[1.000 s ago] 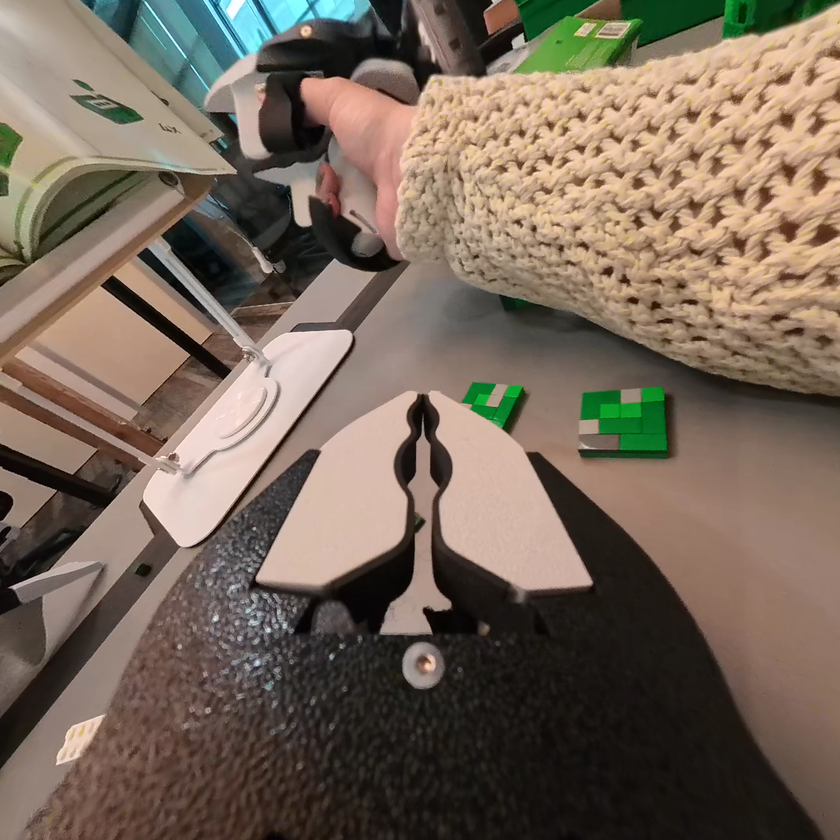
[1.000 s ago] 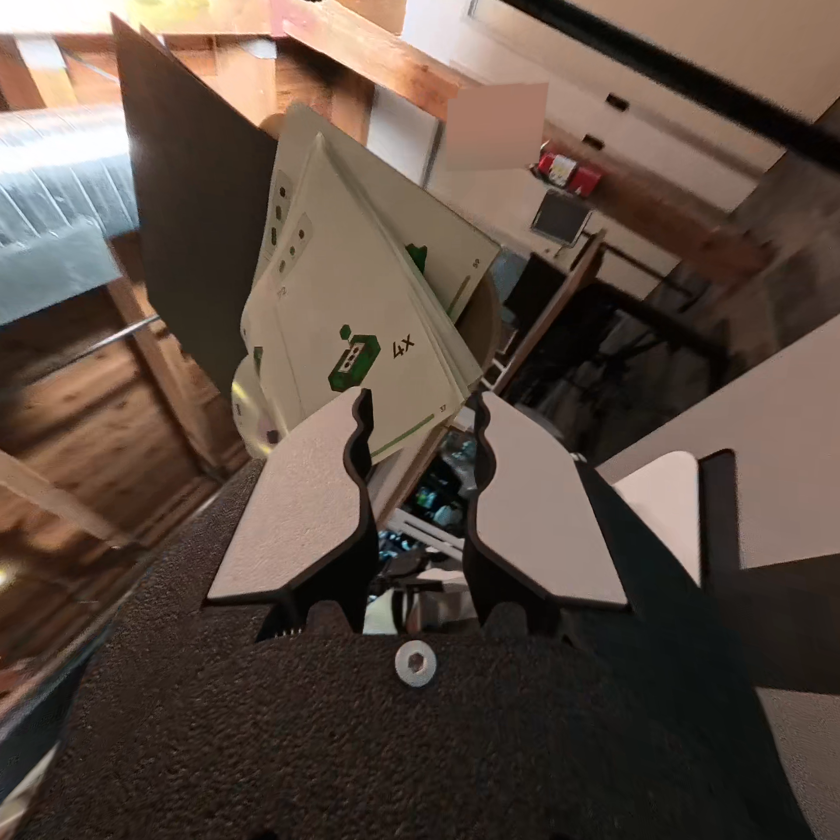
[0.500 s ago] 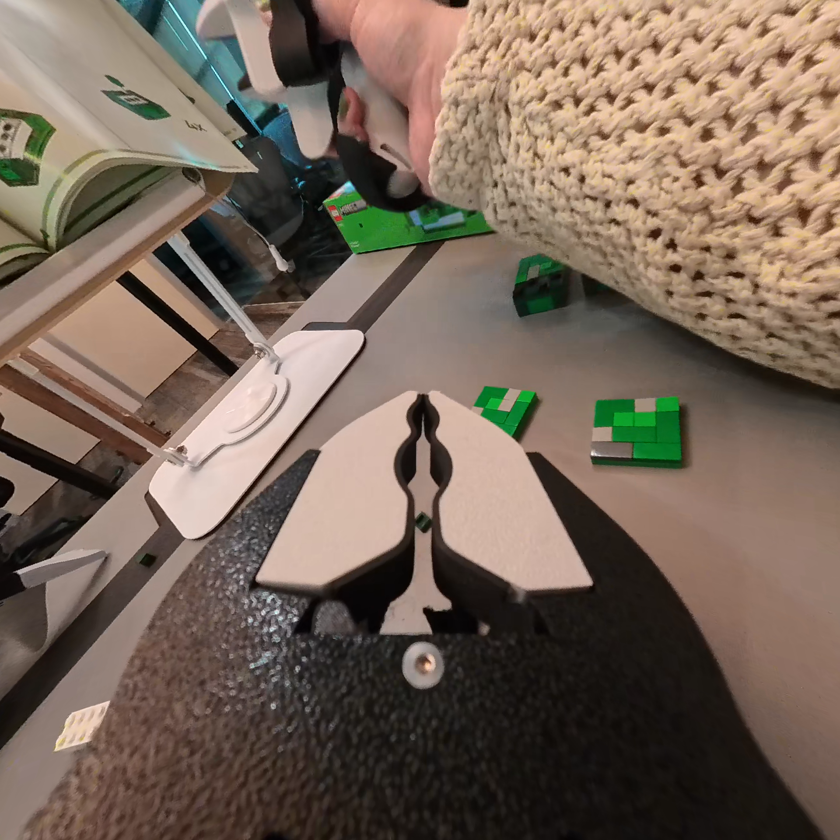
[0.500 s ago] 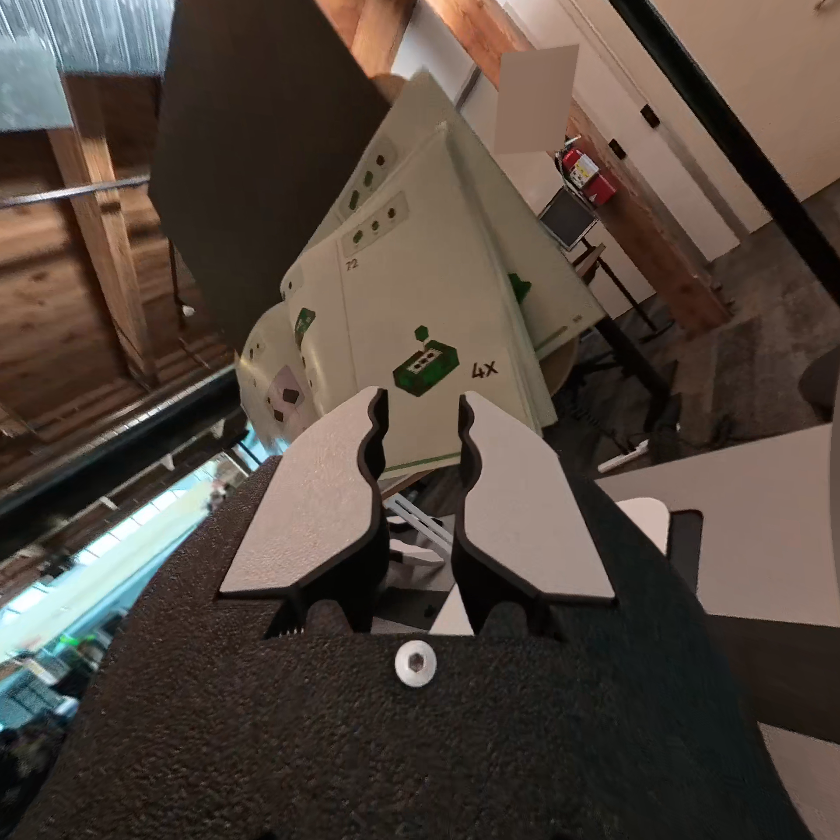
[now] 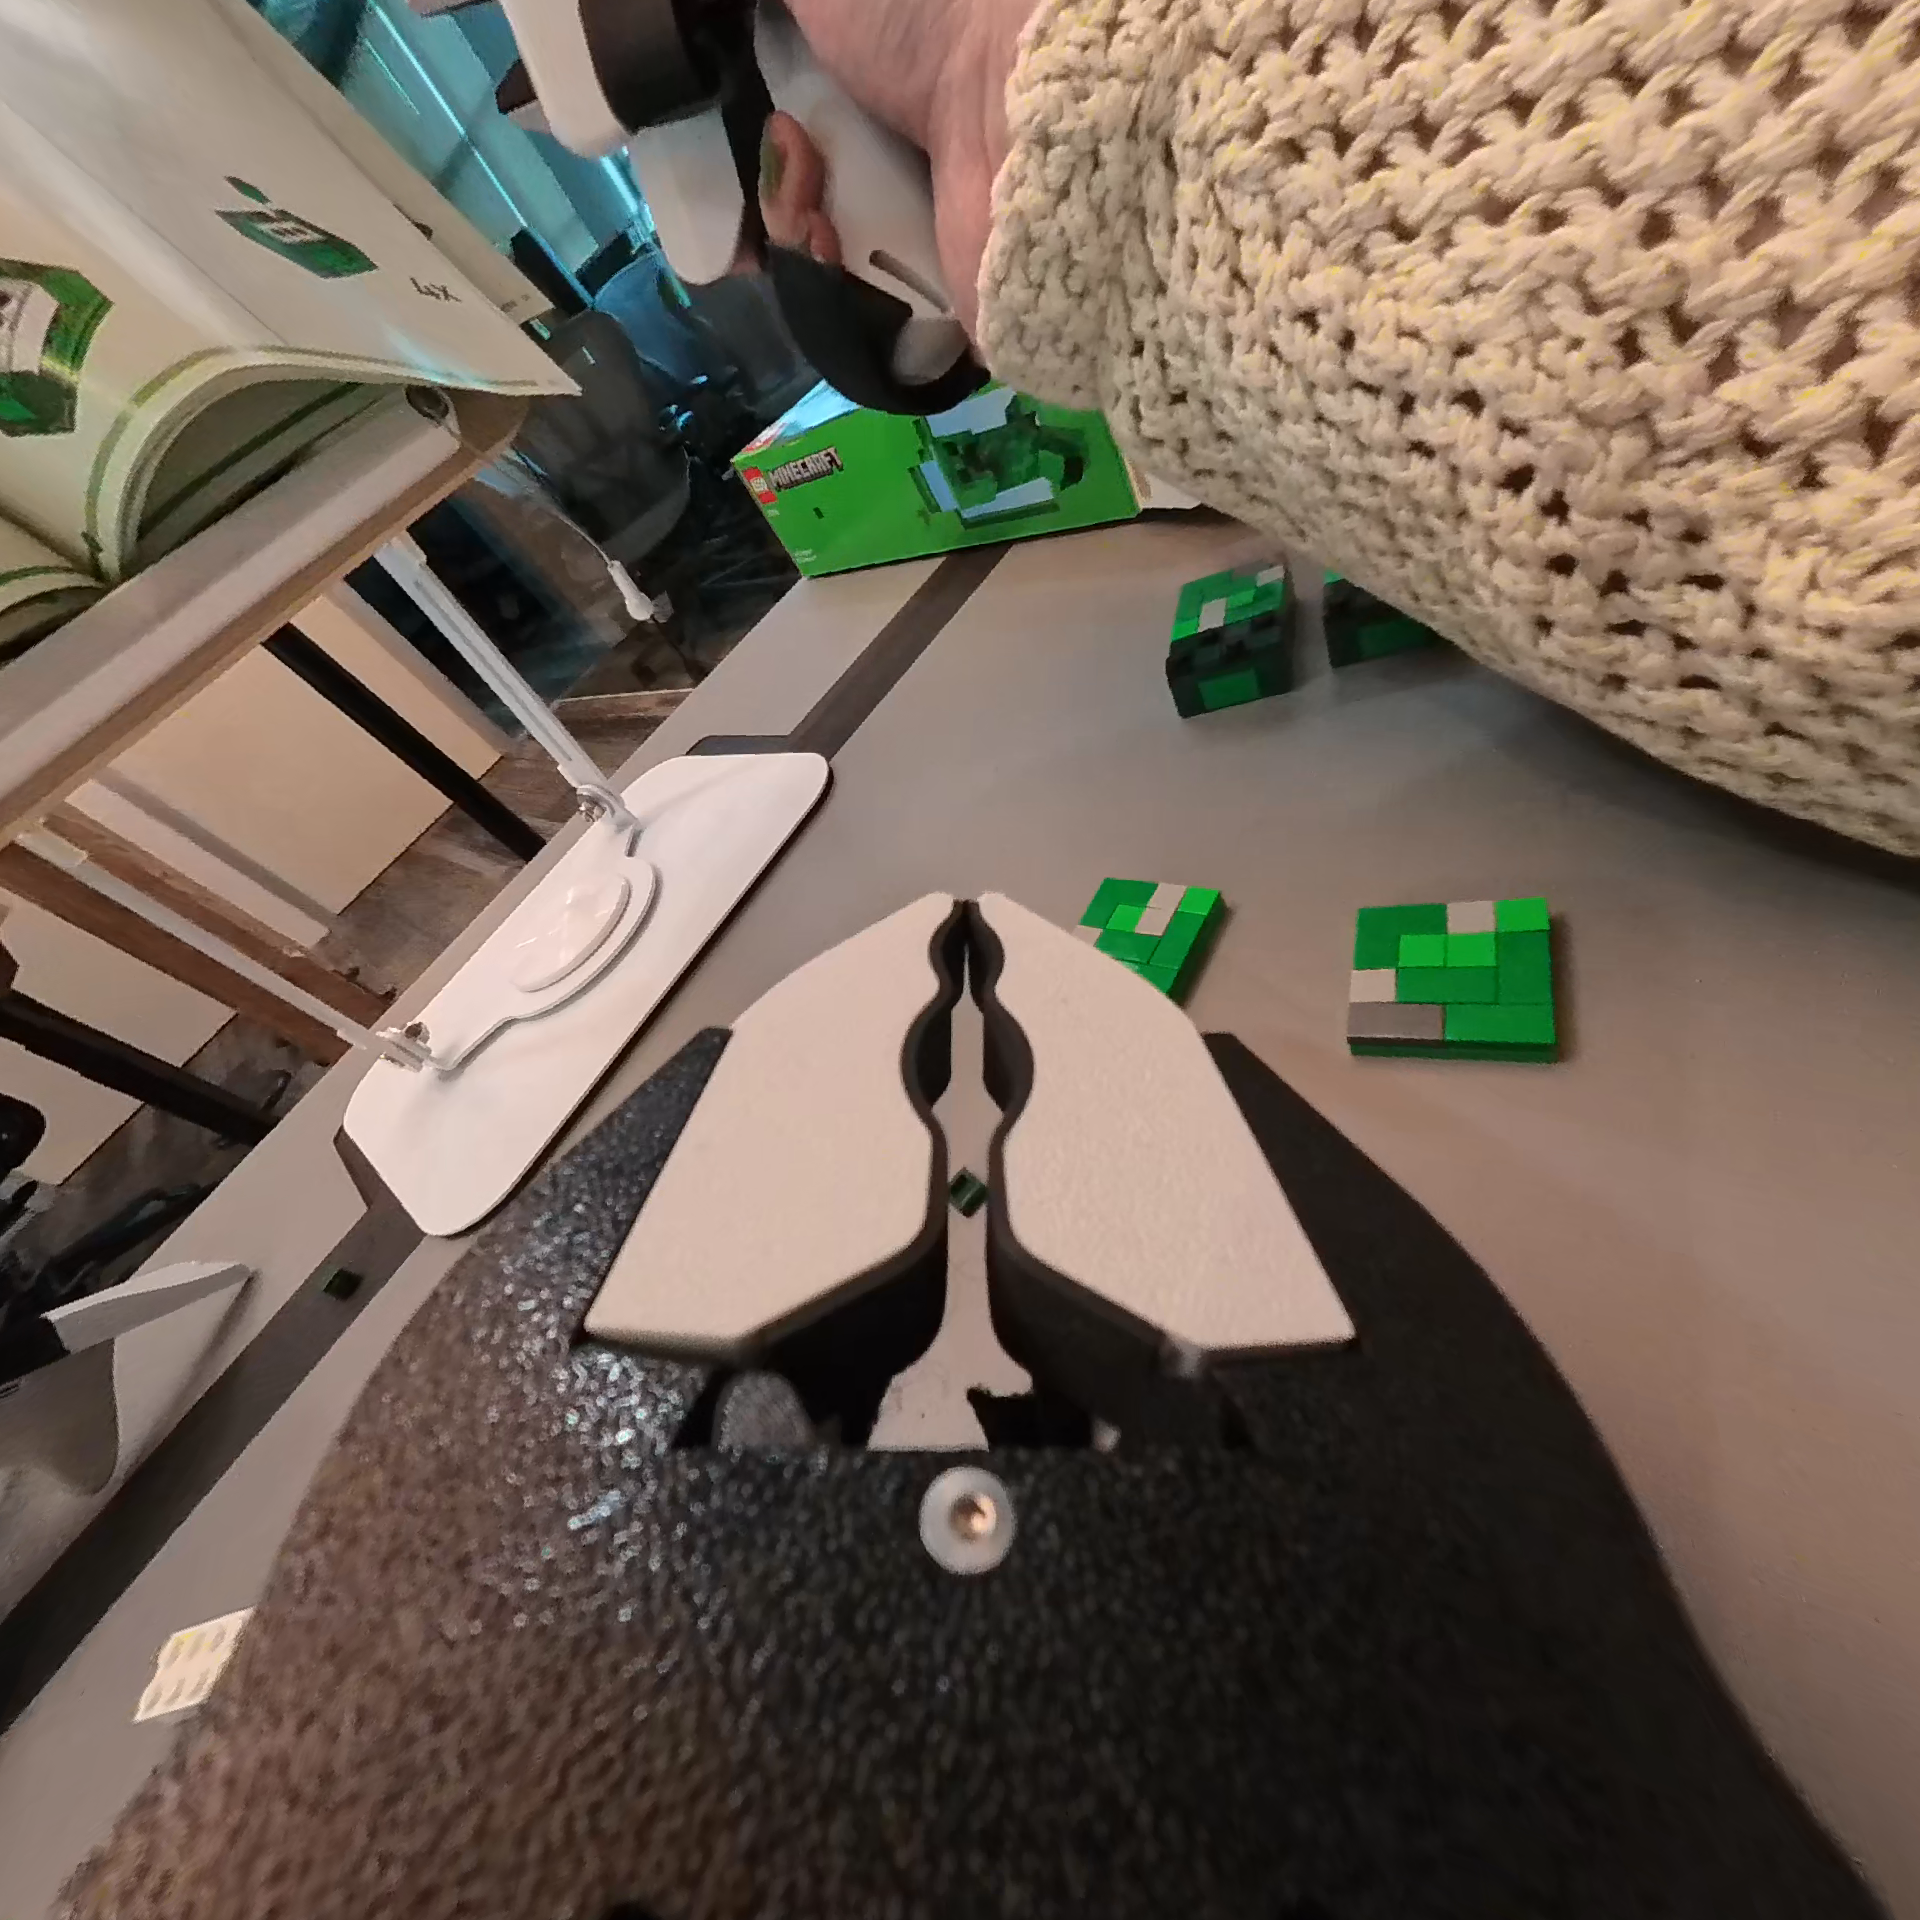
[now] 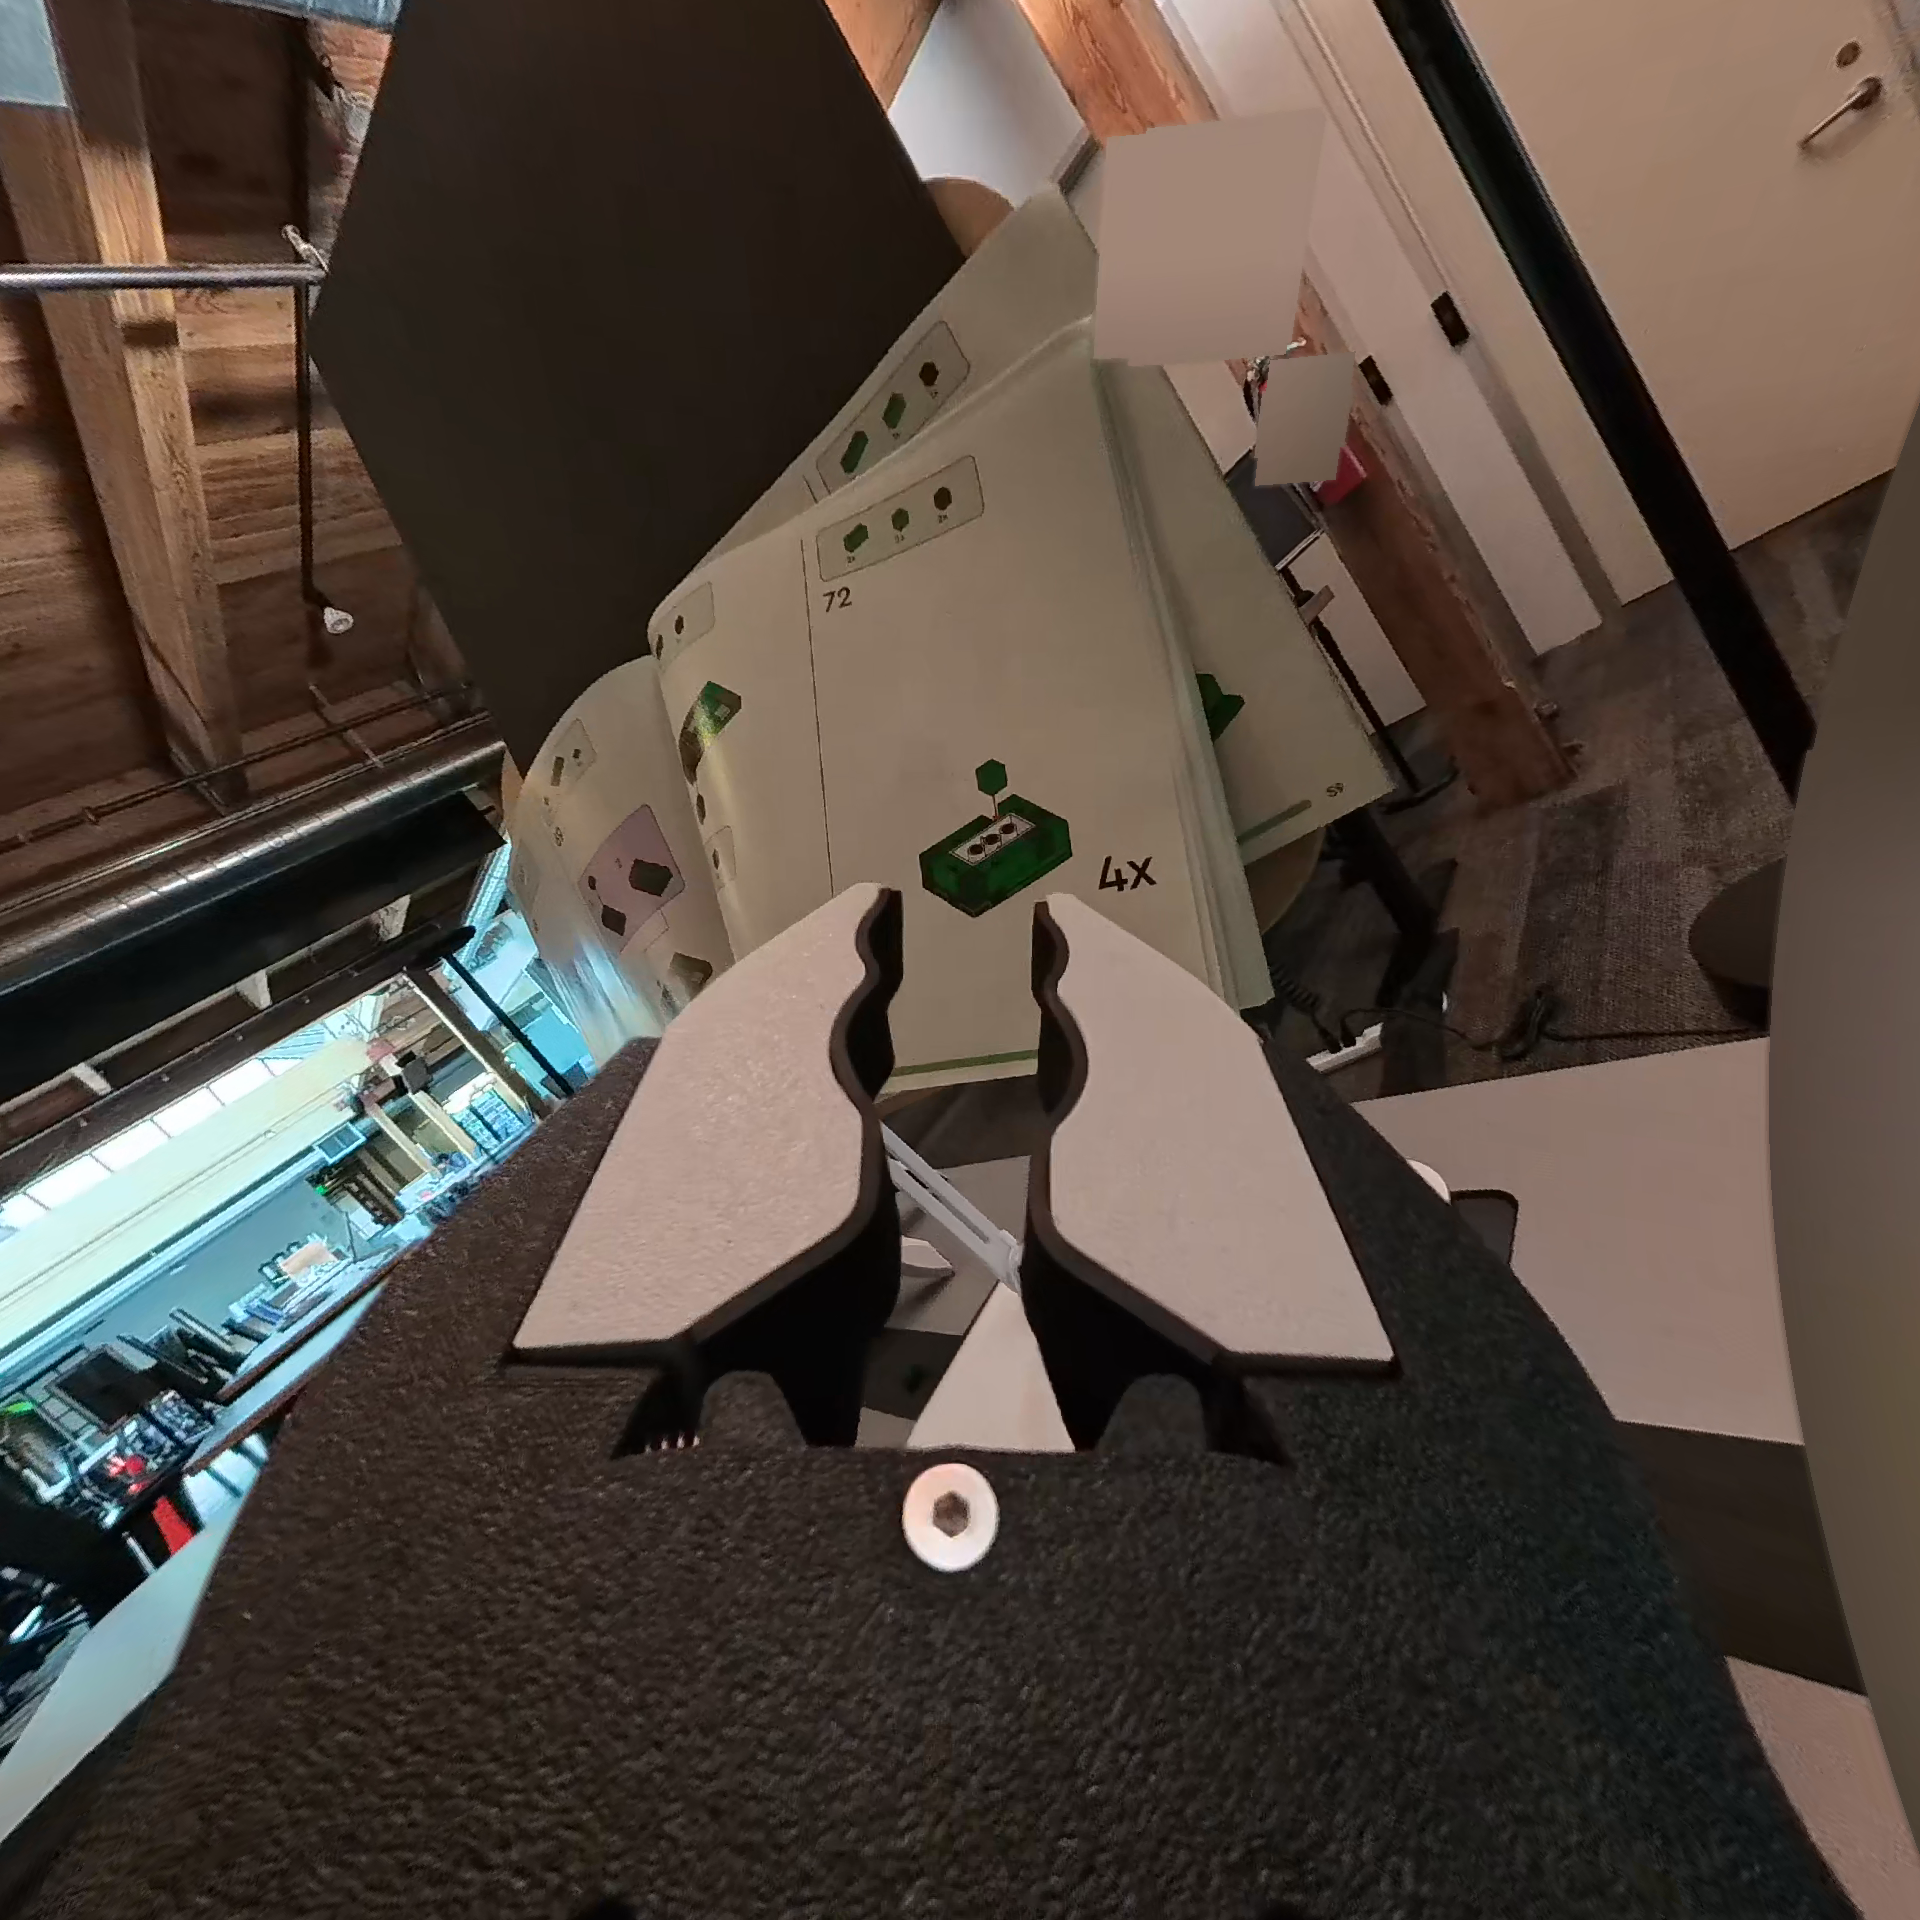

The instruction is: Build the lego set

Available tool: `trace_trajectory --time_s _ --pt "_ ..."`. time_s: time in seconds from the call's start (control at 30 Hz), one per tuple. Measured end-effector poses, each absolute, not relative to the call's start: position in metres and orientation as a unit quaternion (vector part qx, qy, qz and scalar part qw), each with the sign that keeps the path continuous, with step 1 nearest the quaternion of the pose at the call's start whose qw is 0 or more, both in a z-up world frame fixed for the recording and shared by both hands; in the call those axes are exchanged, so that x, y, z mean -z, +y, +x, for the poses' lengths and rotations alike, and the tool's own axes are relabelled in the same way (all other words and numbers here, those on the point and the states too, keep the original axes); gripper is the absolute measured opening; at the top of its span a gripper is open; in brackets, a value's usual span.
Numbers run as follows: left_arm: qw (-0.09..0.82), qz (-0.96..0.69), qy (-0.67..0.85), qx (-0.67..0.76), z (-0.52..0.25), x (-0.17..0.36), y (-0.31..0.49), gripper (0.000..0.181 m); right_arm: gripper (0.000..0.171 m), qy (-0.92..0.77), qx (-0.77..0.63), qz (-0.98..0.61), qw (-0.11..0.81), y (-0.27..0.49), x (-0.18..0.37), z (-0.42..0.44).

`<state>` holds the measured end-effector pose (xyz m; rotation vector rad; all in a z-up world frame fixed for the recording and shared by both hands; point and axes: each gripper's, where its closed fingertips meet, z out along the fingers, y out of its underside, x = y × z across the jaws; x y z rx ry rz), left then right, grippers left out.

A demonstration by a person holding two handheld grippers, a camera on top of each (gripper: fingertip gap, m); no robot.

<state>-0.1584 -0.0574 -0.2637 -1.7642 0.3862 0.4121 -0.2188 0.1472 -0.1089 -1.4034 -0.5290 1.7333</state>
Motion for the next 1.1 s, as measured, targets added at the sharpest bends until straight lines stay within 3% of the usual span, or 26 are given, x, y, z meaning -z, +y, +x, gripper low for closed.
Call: trace_trajectory --time_s 1.1 --pt "0.601 -0.761 0.167 -0.179 -0.160 0.263 -0.057 0.000 0.024 -0.268 -0.616 -0.570 0.472 0.132 0.102 -0.227"
